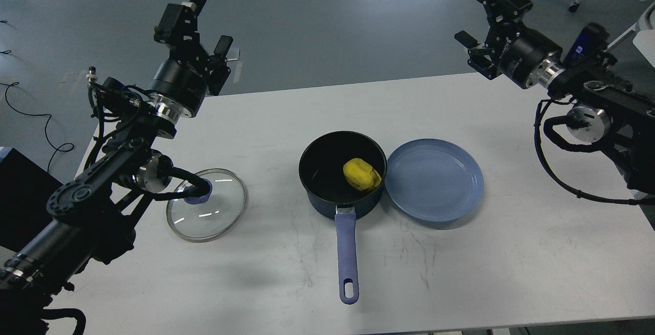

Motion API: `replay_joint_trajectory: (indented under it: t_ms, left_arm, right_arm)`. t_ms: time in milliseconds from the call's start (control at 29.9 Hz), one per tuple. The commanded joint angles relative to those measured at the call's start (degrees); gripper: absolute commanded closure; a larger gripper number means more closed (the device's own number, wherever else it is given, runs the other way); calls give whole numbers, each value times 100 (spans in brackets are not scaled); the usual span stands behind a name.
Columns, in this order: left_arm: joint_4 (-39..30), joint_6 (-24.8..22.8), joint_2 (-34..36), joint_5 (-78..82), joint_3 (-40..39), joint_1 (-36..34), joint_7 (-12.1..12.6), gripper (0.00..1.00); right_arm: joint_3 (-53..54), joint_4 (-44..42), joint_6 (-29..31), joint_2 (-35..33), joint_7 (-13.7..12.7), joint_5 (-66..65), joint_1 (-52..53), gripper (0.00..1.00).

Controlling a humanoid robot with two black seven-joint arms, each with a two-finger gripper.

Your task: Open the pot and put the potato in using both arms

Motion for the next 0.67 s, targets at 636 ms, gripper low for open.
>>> replay_joint_trajectory:
  t_ms: [636]
  left_arm:
    - [257,-747,-341,1,-315,757,255,2]
  right_arm:
    - [751,3,794,-96,0,380,-1384,0]
